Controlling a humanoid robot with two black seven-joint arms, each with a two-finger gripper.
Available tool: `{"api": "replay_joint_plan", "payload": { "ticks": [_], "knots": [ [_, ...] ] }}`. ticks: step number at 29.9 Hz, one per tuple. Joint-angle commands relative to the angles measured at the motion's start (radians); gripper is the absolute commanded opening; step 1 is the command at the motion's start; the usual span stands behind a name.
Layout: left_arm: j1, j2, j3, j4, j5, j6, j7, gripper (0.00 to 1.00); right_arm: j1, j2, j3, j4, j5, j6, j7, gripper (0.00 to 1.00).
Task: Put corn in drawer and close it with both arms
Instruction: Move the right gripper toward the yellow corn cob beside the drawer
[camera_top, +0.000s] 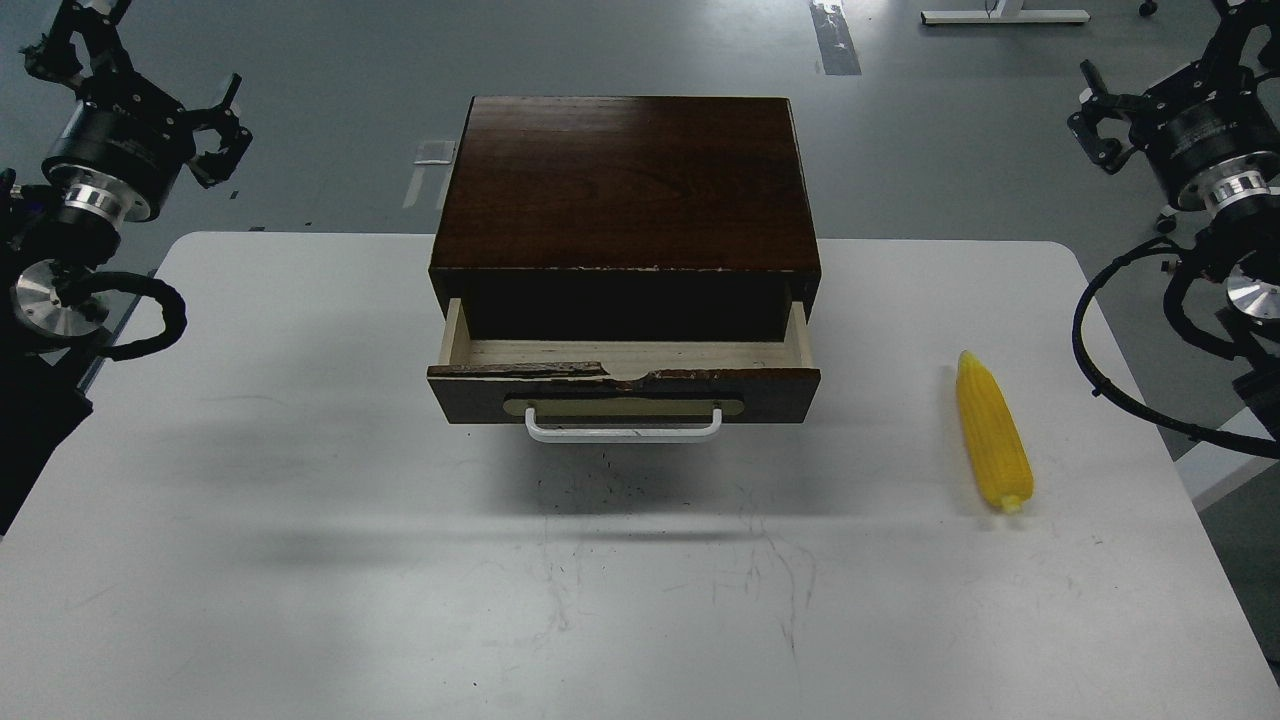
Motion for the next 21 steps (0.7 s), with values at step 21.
{"api": "replay_joint_plan", "payload": {
  "ticks": [21],
  "knots": [
    [-0.007,0.009,-0.035,0.055,0.000,0.000,0.000,0.98,0.366,-0.207,-0.463,0.024,-0.284,0.000,-0.021,1.00]
  ]
}}
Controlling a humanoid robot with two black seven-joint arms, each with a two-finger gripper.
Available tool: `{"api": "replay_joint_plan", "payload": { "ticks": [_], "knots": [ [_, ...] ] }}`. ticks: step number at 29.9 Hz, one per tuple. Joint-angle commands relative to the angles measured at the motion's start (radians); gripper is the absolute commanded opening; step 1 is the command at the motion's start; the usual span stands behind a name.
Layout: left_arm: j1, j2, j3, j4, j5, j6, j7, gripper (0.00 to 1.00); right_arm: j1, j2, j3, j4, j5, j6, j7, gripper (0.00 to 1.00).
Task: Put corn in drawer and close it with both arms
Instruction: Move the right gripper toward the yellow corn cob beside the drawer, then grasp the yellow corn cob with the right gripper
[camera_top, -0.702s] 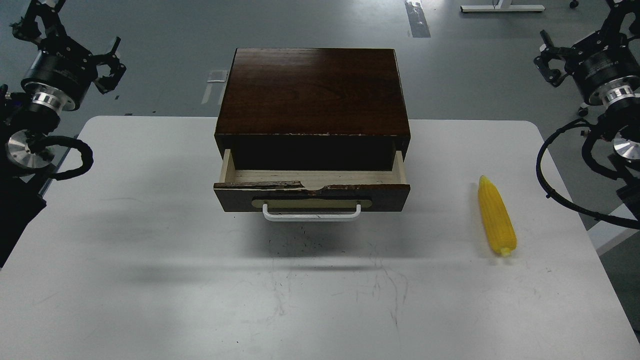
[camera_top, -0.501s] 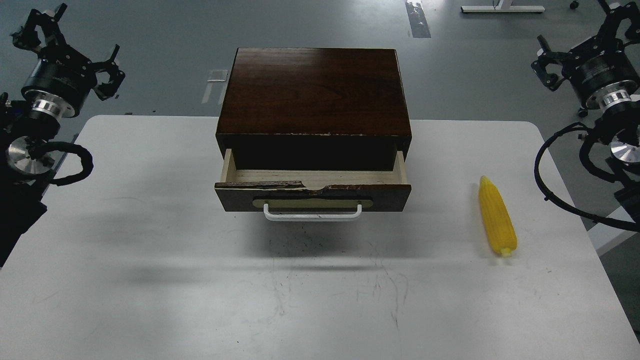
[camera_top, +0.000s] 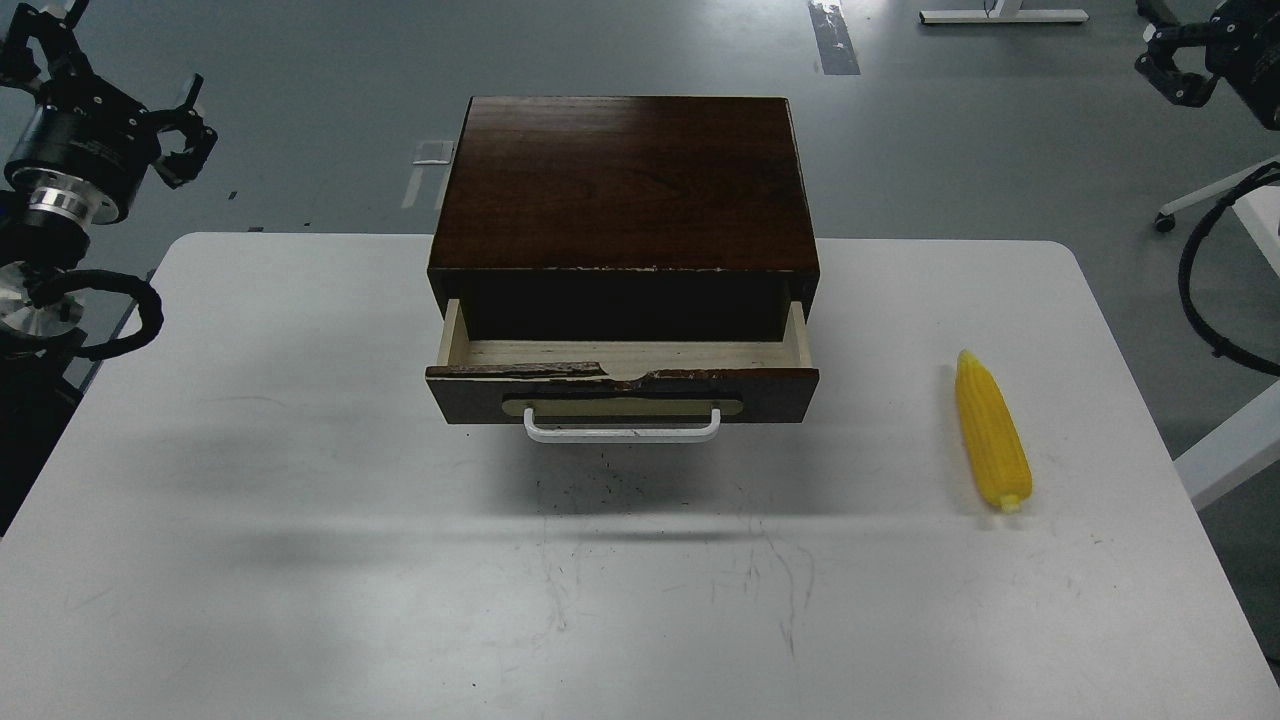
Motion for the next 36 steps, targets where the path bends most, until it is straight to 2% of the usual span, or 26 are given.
{"api": "replay_joint_plan", "payload": {
  "ticks": [1,6,16,22,24,25,26,28,33,36],
  "knots": [
    [0.007,0.003,-0.002,0.003,-0.002,0.000,0.002,0.98,0.123,-0.029,-0.141,0.004,-0.182,0.000,0.002,1.00],
    [0.010,-0.005,-0.004,0.004,-0.002,0.000,0.002,0.98,0.226,-0.027,-0.271,0.061,-0.471,0.000,0.003,1.00],
    [0.027,0.000,0.001,0.004,0.000,0.000,0.000,0.98,0.220,-0.067,-0.444,0.377,-1.021,0.000,-0.029,1.00],
    [0.026,-0.003,0.007,0.003,0.001,0.000,0.002,0.98,0.149,-0.102,-0.507,0.513,-1.057,-0.038,-0.044,1.00],
    [0.026,-0.002,0.005,0.003,0.001,0.000,0.002,0.98,0.135,-0.119,-0.542,0.543,-1.074,-0.041,-0.081,0.97],
    [0.026,-0.002,0.005,0.003,0.001,0.000,0.002,0.98,0.135,-0.119,-0.542,0.543,-1.074,-0.041,-0.081,0.97],
    [0.026,0.000,0.002,0.003,0.001,0.000,0.000,0.98,0.126,-0.118,-0.561,0.543,-1.077,-0.045,-0.101,0.94],
    [0.026,0.000,-0.005,0.003,-0.002,0.000,0.000,0.98,0.099,-0.118,-0.576,0.543,-1.077,-0.045,-0.121,0.94],
    [0.030,-0.003,-0.004,0.003,0.001,0.000,0.003,0.98,-0.006,-0.112,-0.579,0.511,-1.077,-0.062,-0.124,0.94],
    [0.033,-0.005,-0.004,-0.002,0.003,0.000,0.005,0.98,-0.030,-0.110,-0.579,0.507,-1.075,-0.087,-0.124,1.00]
  ]
}}
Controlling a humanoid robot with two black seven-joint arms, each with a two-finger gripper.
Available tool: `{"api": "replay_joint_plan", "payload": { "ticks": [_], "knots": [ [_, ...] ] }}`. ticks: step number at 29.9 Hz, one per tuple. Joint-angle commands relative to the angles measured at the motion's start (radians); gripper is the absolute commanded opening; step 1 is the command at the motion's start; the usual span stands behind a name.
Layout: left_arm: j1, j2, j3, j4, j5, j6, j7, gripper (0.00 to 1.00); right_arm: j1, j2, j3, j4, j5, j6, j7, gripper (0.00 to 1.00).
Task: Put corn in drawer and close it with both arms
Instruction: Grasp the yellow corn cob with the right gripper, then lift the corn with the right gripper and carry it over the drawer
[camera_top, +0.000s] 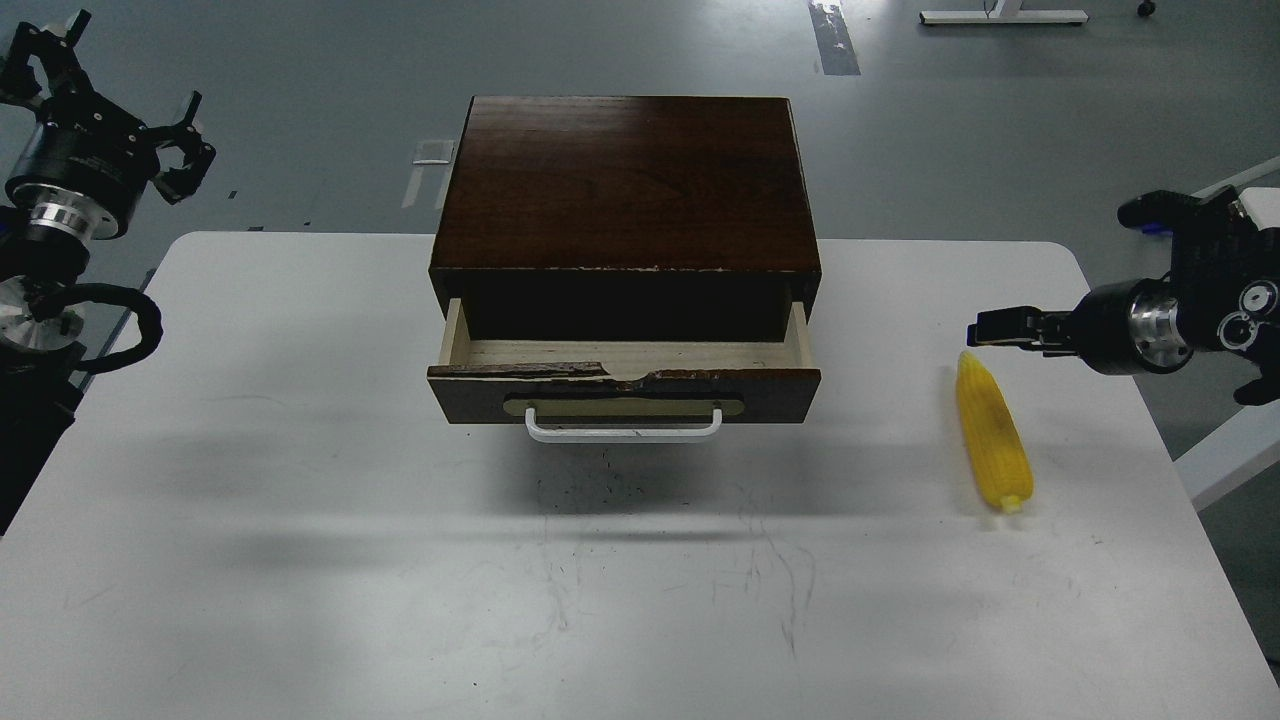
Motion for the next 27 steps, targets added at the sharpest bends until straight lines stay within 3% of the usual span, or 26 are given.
{"api": "replay_joint_plan", "payload": {
  "ticks": [1,9,17,24,27],
  "knots": [
    [0.003,-0.003,0.001,-0.006,0.003,0.000,0.001,0.98,-0.028,0.001,0.001,-0.006,0.002,-0.024,0.002,1.00],
    [0.011,-0.003,0.001,-0.006,0.001,0.000,0.002,0.98,-0.098,0.038,-0.004,-0.012,-0.001,-0.068,0.002,0.99],
    [0.025,0.003,0.001,-0.006,0.003,0.000,-0.001,0.98,-0.147,0.099,-0.002,-0.092,0.003,-0.087,0.011,0.89],
    [0.026,0.006,0.004,-0.004,0.003,0.000,-0.001,0.98,-0.157,0.102,-0.002,-0.086,0.006,-0.084,0.011,0.46],
    [0.026,0.008,0.004,-0.004,0.003,0.000,-0.001,0.98,-0.163,0.101,-0.002,-0.086,0.006,-0.082,0.011,0.35]
  ]
}}
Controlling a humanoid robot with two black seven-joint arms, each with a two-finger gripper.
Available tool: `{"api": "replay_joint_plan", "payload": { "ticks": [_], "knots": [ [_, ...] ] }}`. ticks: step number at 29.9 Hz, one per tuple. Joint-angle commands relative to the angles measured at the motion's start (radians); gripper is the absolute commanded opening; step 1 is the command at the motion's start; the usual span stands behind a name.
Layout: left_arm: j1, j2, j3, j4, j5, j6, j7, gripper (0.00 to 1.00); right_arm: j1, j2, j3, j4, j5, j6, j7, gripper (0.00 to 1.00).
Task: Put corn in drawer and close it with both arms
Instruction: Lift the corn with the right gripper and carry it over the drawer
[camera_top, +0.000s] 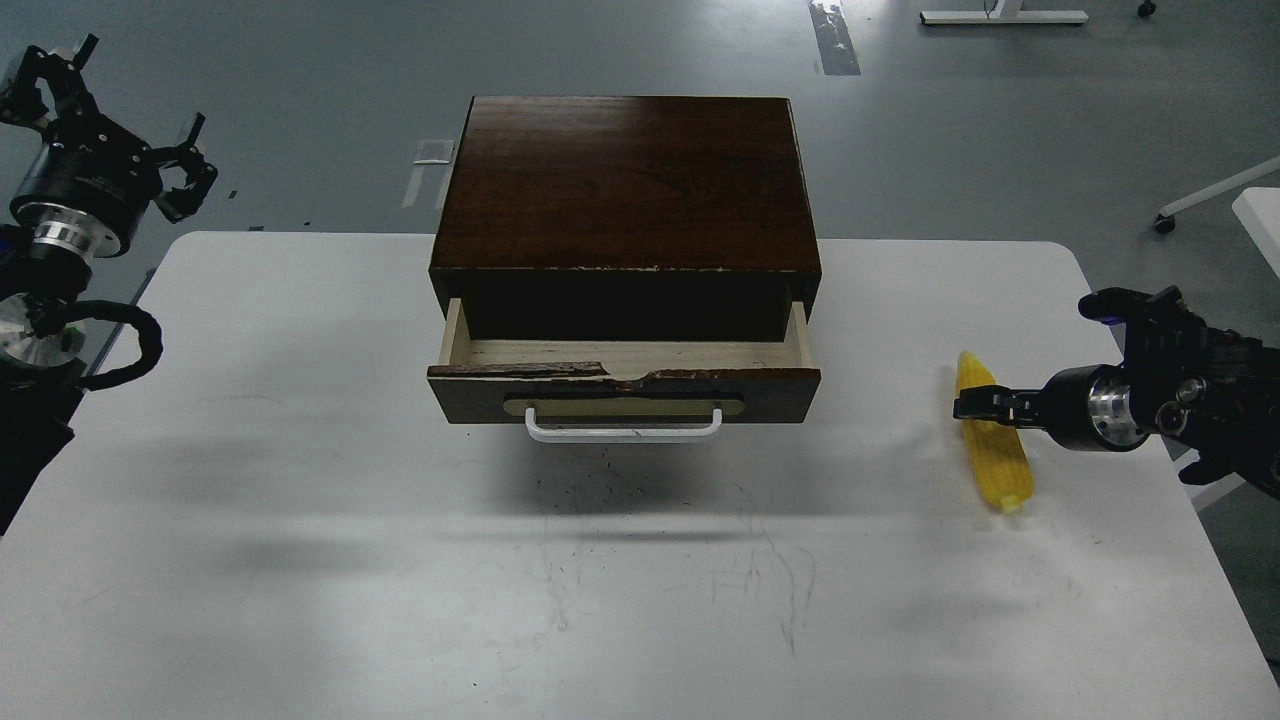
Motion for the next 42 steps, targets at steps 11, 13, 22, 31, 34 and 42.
{"api": "replay_joint_plan", "payload": {
  "ticks": [11,13,22,31,34,42],
  "knots": [
    [0.002,0.006,0.014,0.003,0.014,0.000,0.014,0.98,0.206,-0.100,0.011,0.071,0.003,0.002,0.000,0.15],
    [0.005,0.006,0.029,-0.004,0.015,0.000,0.017,0.98,0.301,-0.116,0.011,0.112,0.003,0.003,0.000,0.13],
    [0.005,0.024,0.071,-0.005,0.015,0.000,0.014,0.98,0.613,-0.090,0.011,0.286,-0.031,0.005,0.001,0.12],
    [0.006,0.058,0.071,-0.004,0.014,0.000,0.011,0.98,0.726,0.128,0.013,0.379,-0.337,0.003,0.029,0.09],
    [0.008,0.060,0.071,-0.004,0.014,0.000,0.009,0.98,0.755,0.180,0.015,0.398,-0.463,0.000,0.061,0.08],
    [0.005,0.070,0.068,-0.004,0.014,0.000,0.008,0.98,0.777,0.327,0.012,0.484,-0.718,-0.003,0.110,0.08]
  ]
}}
